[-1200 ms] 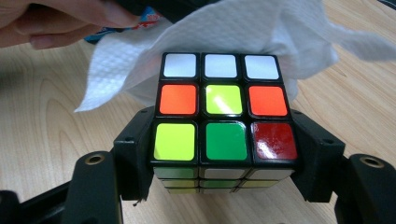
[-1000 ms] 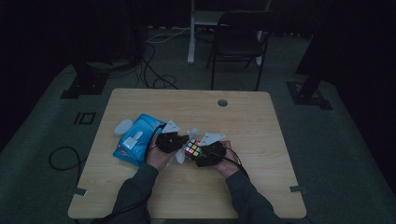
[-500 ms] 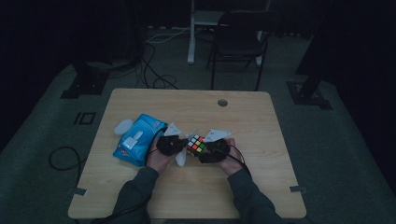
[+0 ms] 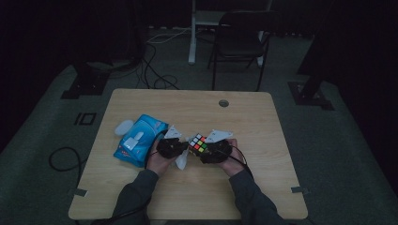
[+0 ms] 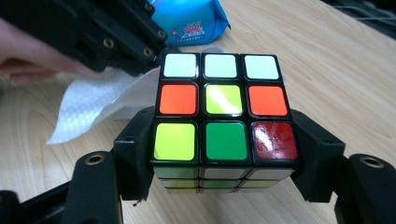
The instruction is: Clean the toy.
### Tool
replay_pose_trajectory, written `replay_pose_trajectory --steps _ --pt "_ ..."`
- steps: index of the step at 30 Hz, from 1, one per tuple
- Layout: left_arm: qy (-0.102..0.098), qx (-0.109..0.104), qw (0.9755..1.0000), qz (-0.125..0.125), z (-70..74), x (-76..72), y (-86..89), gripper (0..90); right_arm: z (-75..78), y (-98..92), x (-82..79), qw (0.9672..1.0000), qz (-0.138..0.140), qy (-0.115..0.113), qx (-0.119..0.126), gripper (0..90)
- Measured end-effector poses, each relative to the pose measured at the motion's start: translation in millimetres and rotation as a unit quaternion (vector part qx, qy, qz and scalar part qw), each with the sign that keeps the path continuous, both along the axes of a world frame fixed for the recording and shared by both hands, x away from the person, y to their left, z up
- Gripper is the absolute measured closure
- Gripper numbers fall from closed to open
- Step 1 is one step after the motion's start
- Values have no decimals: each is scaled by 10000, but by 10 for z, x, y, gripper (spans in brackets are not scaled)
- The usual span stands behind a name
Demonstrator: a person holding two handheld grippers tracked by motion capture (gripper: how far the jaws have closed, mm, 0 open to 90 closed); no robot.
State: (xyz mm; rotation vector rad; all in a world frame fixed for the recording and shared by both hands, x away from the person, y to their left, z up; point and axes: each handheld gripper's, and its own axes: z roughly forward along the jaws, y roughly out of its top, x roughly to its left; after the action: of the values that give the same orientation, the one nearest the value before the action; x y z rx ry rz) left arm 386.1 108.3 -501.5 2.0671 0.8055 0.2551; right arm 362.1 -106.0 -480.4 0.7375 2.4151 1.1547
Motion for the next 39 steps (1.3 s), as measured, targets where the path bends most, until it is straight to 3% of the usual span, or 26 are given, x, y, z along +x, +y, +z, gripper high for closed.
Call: replay_pose_trajectory --steps 3,8,12,19,21,26,31,32,39 --pt "-44 -14 10000 2 39 1 1 882 -16 49 -35 9999 58 -84 -129 341" --pt "-76 -96 9999 -15 106 20 23 882 -23 78 -61 9997 127 -137 -138 341" --pt "-133 -90 9999 -34 176 49 28 882 -35 130 -123 9986 225 -338 -338 341" --pt "-192 -125 9997 -81 299 107 8 882 -74 214 -208 9929 332 -841 -768 341" --pt "-212 -127 9996 -96 317 115 -2 881 -77 228 -224 9926 319 -877 -780 341" --pt "-272 -60 9994 -218 410 165 -89 881 -94 274 -276 9869 416 -1192 -1009 342" --pt "-281 -29 9992 -279 443 200 -163 882 -111 302 -306 9846 486 -1285 -1078 341" --pt "-297 -26 9991 -312 462 220 -189 881 -117 313 -318 9826 515 -1370 -1142 342" --pt "-335 -38 9988 -360 527 273 -254 881 -145 330 -348 9805 571 -1455 -1188 342"
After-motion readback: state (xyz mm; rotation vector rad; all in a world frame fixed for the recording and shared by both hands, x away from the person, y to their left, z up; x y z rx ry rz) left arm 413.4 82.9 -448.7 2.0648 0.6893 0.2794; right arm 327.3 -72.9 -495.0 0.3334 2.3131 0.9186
